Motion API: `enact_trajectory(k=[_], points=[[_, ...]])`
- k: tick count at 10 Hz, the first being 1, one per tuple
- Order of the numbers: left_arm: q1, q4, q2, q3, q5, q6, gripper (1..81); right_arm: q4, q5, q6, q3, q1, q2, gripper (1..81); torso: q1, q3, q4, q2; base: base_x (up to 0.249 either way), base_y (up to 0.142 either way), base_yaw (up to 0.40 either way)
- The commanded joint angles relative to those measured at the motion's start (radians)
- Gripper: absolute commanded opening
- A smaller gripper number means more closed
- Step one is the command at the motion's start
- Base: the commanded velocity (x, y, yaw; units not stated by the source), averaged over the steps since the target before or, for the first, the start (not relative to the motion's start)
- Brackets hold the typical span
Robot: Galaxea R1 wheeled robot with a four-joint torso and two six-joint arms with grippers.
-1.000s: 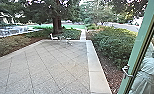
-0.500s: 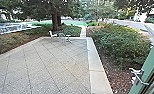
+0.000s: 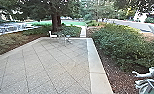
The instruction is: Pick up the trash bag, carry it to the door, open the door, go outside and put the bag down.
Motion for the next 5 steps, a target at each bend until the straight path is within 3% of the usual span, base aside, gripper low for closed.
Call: enact_trajectory(k=[1,5], points=[[-0.022,0.007,-0.002,0.007,0.072,0.003,1.0,0.002,-0.059,0.0,0.004,0.026,0.006,81.1,0.0,0.0,0.0,0.0,0.157,0.0,0.0],[-0.022,0.005,-0.003,0.007,0.072,0.003,1.0,0.002,-0.058,0.0,0.004,0.029,0.005,81.1,-0.002,0.0,0.0,-0.001,0.157,0.0,0.0]])
